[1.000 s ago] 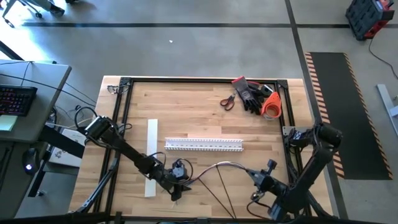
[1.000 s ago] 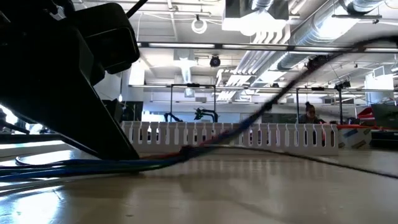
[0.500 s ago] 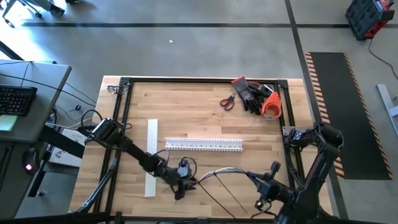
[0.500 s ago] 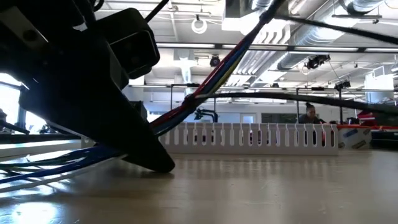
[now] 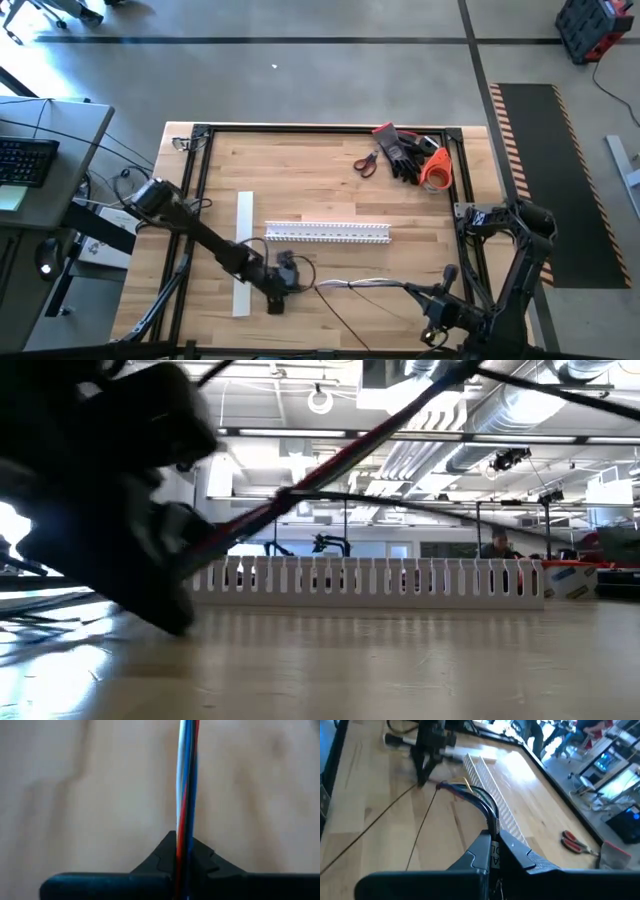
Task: Ziptie cables
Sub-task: Put the cable into the white cable duct
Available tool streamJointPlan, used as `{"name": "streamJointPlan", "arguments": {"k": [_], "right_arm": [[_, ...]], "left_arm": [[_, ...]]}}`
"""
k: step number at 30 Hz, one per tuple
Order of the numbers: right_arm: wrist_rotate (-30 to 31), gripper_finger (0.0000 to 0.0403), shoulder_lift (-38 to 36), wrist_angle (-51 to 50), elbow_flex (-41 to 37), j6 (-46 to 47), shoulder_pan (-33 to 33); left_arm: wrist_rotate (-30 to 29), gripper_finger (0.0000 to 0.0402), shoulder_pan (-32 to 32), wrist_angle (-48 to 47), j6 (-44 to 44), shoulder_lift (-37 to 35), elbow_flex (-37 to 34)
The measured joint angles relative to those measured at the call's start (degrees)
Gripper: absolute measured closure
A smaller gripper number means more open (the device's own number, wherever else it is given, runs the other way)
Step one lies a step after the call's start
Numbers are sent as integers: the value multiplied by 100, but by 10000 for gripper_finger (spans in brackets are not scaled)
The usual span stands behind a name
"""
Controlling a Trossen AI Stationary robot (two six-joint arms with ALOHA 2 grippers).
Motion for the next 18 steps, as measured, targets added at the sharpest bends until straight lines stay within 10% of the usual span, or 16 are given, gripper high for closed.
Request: {"name": "streamJointPlan", "arguments": {"k": [10,18], "right_arm": [[-602,398,-2,7,-881,46,-903],[-634,398,-2,340,-1933,-240,-1852]], "left_arm": [[-1478,401,-97,-4796,10,-1899,428],[-2311,401,66,-6343,129,-1983,387]]}}
